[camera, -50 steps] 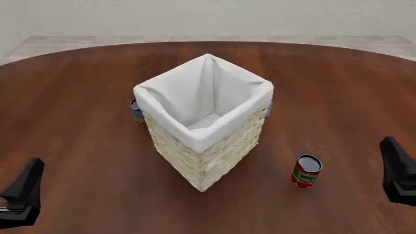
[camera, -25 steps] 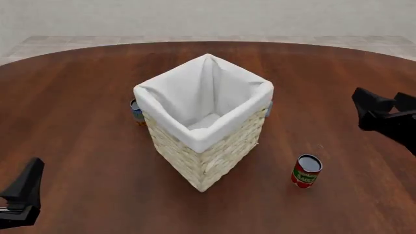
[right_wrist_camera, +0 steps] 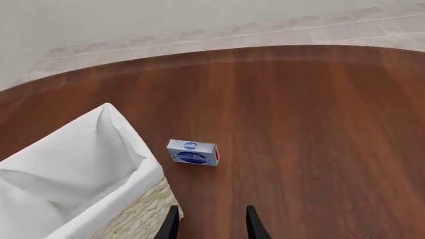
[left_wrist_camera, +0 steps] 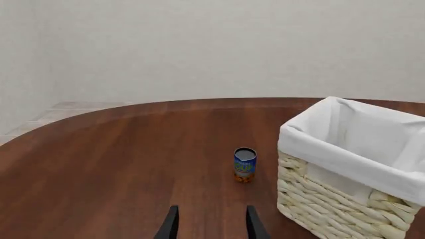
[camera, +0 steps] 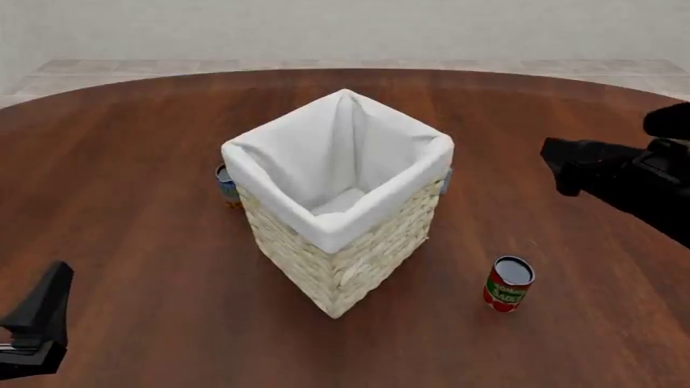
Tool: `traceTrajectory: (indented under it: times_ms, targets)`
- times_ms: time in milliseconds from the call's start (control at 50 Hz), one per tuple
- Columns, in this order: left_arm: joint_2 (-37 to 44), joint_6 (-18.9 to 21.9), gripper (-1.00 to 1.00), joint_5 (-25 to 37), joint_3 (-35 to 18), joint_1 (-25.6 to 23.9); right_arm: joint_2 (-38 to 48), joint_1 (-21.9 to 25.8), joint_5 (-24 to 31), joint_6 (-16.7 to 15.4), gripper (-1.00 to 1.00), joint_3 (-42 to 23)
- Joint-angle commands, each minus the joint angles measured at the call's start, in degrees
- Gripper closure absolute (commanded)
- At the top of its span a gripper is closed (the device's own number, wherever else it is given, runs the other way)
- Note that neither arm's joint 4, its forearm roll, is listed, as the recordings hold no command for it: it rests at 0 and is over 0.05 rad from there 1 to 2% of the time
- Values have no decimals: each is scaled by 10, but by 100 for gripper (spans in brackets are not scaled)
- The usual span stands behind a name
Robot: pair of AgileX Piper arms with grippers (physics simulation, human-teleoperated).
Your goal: Pick up the tomato sauce, and put it in the basket.
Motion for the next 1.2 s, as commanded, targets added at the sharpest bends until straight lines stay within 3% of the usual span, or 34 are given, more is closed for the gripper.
traceTrajectory:
  times_ms: [20,560,1200]
  targets:
    - [0,0,-100,0,0,0,27,14,45,-3,-100,-30]
    - [0,0,-100,0,0,0,41,2,99,-31,-100,-35]
    - [0,0,-100,0,0,0,44,-3,127,-20,-100,19]
